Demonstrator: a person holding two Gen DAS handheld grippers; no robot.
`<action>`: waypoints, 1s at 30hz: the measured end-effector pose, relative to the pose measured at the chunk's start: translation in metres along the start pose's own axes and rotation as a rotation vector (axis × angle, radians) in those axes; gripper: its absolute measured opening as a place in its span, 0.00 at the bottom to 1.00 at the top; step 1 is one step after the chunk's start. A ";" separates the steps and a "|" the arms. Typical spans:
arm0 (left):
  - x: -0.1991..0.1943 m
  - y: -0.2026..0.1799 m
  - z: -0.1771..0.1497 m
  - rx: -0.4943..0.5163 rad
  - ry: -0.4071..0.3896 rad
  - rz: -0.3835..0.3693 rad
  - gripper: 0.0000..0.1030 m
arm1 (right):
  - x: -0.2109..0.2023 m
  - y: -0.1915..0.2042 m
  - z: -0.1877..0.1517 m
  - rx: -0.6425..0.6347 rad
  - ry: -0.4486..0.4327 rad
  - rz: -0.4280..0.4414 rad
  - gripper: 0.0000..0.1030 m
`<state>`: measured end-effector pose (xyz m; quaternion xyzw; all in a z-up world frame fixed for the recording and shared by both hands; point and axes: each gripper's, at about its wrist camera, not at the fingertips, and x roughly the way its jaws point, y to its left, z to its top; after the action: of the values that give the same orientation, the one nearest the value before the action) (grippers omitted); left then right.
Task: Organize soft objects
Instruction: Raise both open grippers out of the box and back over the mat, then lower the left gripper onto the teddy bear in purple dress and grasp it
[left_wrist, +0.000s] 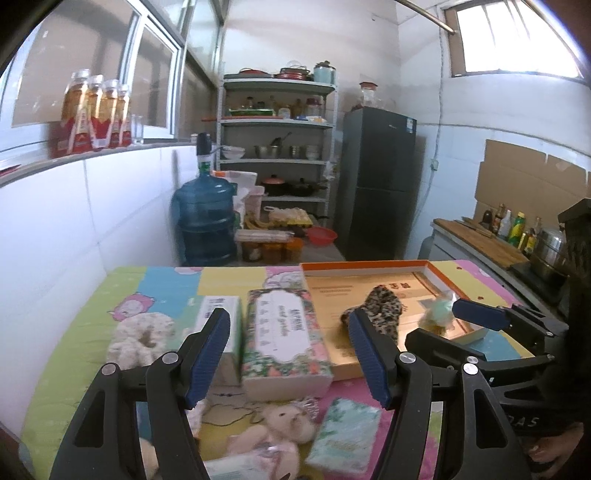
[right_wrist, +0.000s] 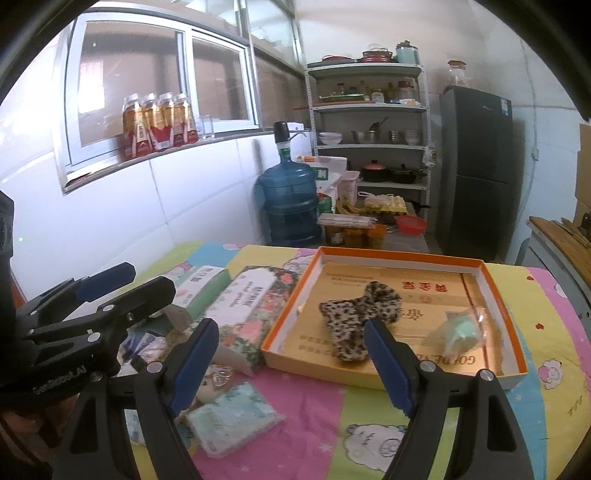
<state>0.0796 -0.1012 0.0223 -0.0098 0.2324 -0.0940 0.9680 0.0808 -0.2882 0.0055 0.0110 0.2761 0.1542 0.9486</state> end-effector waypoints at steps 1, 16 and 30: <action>-0.002 0.004 -0.001 -0.005 -0.001 0.005 0.66 | 0.001 0.003 0.000 -0.003 0.000 0.003 0.78; -0.032 0.068 -0.021 -0.080 -0.025 0.087 0.66 | 0.004 0.051 -0.012 -0.023 0.023 0.043 0.78; -0.047 0.117 -0.055 -0.137 -0.011 0.139 0.66 | 0.019 0.097 -0.029 -0.037 0.057 0.121 0.78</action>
<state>0.0342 0.0235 -0.0125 -0.0605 0.2332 -0.0103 0.9705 0.0525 -0.1920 -0.0184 0.0055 0.2987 0.2165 0.9294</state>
